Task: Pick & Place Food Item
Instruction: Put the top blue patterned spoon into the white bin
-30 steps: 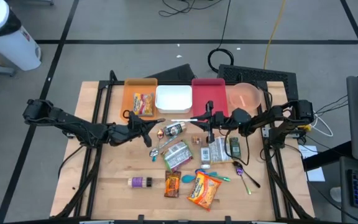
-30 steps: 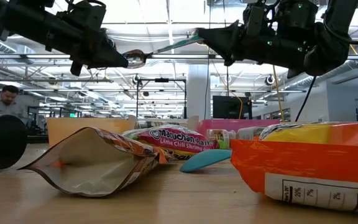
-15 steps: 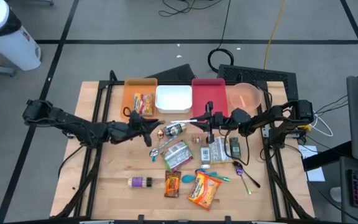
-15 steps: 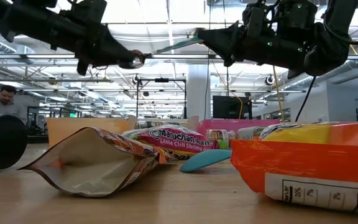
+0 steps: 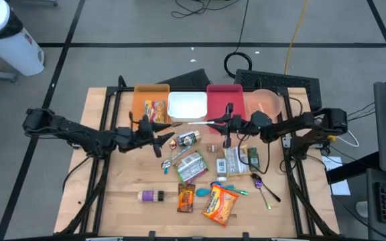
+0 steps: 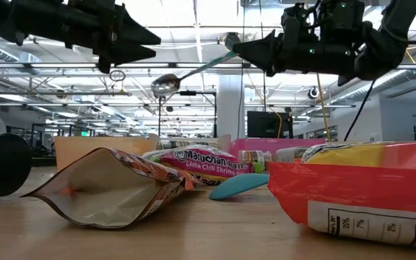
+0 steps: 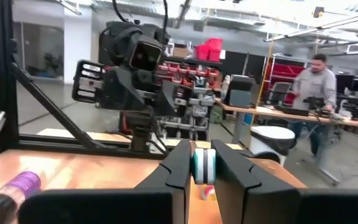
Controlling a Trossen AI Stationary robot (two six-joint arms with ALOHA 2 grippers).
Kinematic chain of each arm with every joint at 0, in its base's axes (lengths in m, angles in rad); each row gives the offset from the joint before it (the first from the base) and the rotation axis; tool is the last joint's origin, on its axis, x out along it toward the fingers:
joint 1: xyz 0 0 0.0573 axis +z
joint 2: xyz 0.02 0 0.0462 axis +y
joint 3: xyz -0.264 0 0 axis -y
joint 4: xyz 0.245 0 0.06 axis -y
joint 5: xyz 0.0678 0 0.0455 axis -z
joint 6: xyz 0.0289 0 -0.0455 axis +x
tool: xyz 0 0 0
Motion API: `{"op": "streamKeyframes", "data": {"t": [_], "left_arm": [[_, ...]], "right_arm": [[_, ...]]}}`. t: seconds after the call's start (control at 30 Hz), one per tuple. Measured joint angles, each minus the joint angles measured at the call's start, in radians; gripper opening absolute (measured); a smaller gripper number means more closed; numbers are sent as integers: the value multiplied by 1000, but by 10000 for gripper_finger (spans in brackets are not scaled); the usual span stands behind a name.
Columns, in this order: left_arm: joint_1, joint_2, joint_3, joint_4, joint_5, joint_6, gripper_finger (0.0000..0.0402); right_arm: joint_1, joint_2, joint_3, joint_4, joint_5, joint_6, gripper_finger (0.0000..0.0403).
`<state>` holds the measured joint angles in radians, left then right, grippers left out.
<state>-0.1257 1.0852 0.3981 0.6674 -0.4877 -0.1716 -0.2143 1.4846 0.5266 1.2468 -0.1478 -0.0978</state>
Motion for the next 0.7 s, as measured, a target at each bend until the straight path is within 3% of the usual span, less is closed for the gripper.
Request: {"op": "streamKeyframes", "data": {"t": [0.33,0.5,0.7], "left_arm": [[-50,-208,0,-43,0,130,193],[-92,-310,0,-116,0,142,193],[-130,-360,0,-198,-3,144,189]], "right_arm": [[-63,-159,71,-309,47,-29,31],[-89,-163,208,-564,49,-74,31],[-125,-111,358,-734,49,-105,31]]}}
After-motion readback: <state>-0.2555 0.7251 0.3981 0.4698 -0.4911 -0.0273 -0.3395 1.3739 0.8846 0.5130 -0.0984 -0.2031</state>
